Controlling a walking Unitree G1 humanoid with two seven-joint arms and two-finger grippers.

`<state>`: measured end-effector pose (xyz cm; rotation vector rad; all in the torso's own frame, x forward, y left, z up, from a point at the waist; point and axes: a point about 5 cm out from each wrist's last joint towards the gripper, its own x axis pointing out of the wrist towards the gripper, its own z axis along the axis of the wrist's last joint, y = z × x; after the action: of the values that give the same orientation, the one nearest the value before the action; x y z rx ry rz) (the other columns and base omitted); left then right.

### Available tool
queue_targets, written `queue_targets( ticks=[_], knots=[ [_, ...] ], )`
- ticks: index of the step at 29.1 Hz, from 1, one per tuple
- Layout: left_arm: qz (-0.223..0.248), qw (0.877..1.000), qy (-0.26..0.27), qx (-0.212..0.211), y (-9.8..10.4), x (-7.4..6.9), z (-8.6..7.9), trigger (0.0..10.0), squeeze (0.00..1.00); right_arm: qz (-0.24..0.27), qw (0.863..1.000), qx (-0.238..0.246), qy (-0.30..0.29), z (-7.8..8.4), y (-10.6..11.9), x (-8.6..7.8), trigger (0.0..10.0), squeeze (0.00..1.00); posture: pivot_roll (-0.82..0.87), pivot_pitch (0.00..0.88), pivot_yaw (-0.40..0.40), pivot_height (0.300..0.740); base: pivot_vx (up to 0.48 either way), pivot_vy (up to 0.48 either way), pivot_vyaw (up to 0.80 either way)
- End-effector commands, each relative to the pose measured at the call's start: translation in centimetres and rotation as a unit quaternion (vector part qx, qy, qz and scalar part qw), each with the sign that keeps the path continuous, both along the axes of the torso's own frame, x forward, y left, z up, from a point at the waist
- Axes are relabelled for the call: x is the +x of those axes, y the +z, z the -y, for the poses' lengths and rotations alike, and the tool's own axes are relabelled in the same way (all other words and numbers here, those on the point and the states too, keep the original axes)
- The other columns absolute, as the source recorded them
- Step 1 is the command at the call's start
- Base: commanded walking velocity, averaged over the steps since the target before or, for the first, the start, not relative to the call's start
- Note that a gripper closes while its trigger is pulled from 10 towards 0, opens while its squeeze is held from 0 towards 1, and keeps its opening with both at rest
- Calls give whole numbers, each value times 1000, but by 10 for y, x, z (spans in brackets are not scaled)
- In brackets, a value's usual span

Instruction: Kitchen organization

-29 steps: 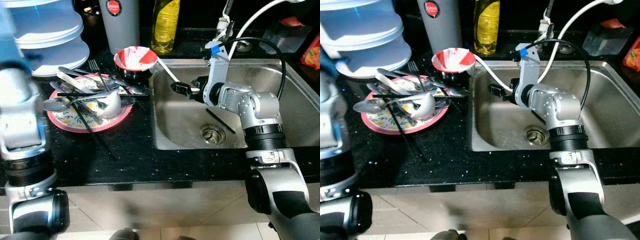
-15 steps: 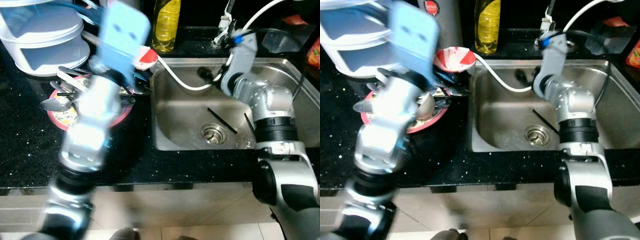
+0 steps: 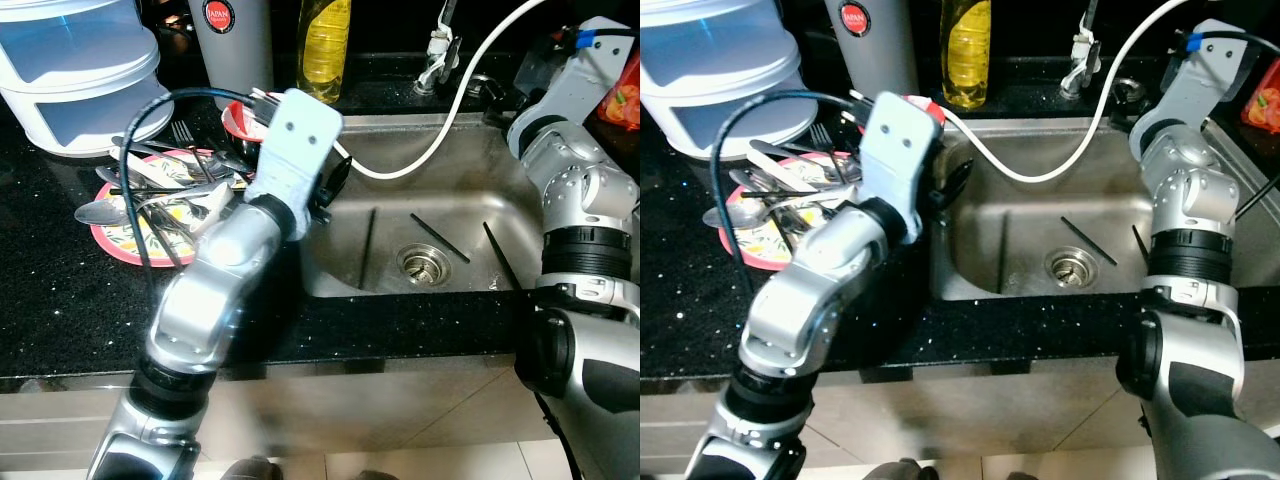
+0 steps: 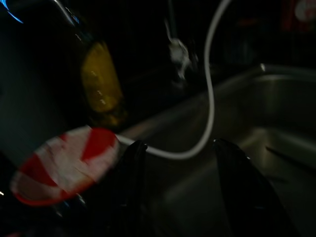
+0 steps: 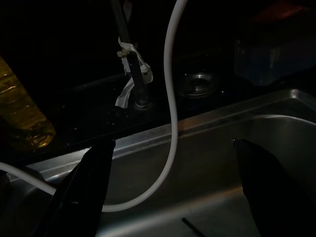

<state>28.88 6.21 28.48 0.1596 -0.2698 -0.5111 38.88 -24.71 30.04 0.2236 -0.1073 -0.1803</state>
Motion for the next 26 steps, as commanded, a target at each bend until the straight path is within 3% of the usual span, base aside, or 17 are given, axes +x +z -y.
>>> queue_targets(
  ticks=[1, 2, 4, 6, 10, 11, 12, 14, 16, 23, 25, 26],
  knots=[
    [23, 1000, 14, -4, 10, -2, -7, 10000, 0, 7, 1000, 6, 5, -4, 3, 2, 10000, 0, 103, 59, 21, 740, 0, 0, 0],
    [27, 999, 20, -1, 12, -1, -9, 10000, 0, 7, 1000, 6, 6, -5, 3, 3, 10000, 0, 105, 58, 22, 740, 0, 0, 0],
    [35, 988, 86, 123, 2, 4, -32, 10000, 0, 4, 1000, 10, 14, -9, 1, 4, 10000, 0, 110, 53, 25, 740, 0, 0, 0],
    [8, 974, 128, 185, -8, 4, -52, 10000, 0, 1, 1000, 14, 18, -12, -2, 5, 10000, 0, 110, 53, 25, 740, 0, 0, 0],
    [-56, 970, 139, 190, -25, -11, -67, 10000, 0, -5, 1000, 20, 22, -16, -9, 7, 10000, 0, 125, 54, 34, 740, 0, 0, 0],
    [-56, 970, 139, 190, -25, -11, -67, 10000, 0, -5, 1000, 20, 22, -16, -9, 7, 10000, 0, 125, 54, 34, 740, 0, 0, 0],
    [-74, 970, 140, 182, -31, -21, -70, 10000, 0, -8, 999, 20, 28, -20, -11, 8, 10000, 0, 127, 54, 34, 740, 0, 0, 0],
    [-74, 970, 140, 182, -31, -21, -70, 10000, 0, -8, 999, 20, 28, -20, -11, 8, 10000, 0, 127, 54, 34, 740, 0, 0, 0],
    [-101, 978, 131, 128, -35, -34, -70, 10000, 0, -12, 999, 21, 35, -24, -14, 9, 10000, 0, 147, 52, 27, 740, 0, 0, 0],
    [-147, 976, 132, 89, -47, -36, -76, 10000, 0, -14, 999, 23, 46, -30, -15, 12, 10000, 0, 153, 49, 21, 740, 0, 0, 0],
    [-163, 972, 141, 96, -55, -32, -81, 9412, 0, -12, 998, 22, 52, -33, -13, 14, 10000, 0, 159, 46, 9, 740, 0, 0, 0],
    [-168, 969, 147, 104, -57, -31, -84, 8392, 0, -11, 998, 21, 54, -34, -12, 14, 10000, 0, 159, 46, 9, 740, 0, 0, 0]
  ],
)
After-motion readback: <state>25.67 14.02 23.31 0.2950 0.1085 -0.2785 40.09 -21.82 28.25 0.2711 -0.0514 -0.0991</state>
